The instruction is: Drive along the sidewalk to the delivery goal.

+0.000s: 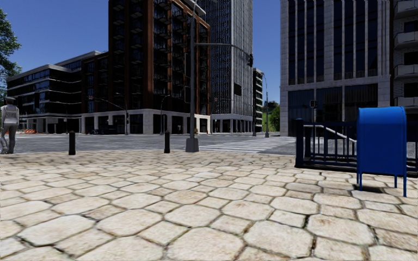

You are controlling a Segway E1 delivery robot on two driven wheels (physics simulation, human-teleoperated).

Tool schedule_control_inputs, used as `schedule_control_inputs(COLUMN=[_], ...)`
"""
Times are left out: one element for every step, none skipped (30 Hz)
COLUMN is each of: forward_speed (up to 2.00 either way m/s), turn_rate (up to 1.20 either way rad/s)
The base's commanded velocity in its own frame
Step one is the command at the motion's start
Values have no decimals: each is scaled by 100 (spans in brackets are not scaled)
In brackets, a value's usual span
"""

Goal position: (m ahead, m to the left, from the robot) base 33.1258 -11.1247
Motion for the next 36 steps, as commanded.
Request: schedule_control_inputs(forward_speed=[200, 200, 200, 200, 200, 200, 200, 200, 200, 200, 200, 200, 200, 200, 200, 200, 200, 200, 200, 200, 200, 200, 200, 200, 200, 200, 200, 200, 200, 200, 200, 200, 200, 200, 200, 200], turn_rate=[0, 0, 0, 0, 0, 0, 0, 0, 0, 0, 0, 0, 0, 0, 0, 0, 0, 0, 0, 0, 0, 0, 0, 0, 0, -2, -49, -98, -110, -110, -116, -84, -15, -6, -2, 0])
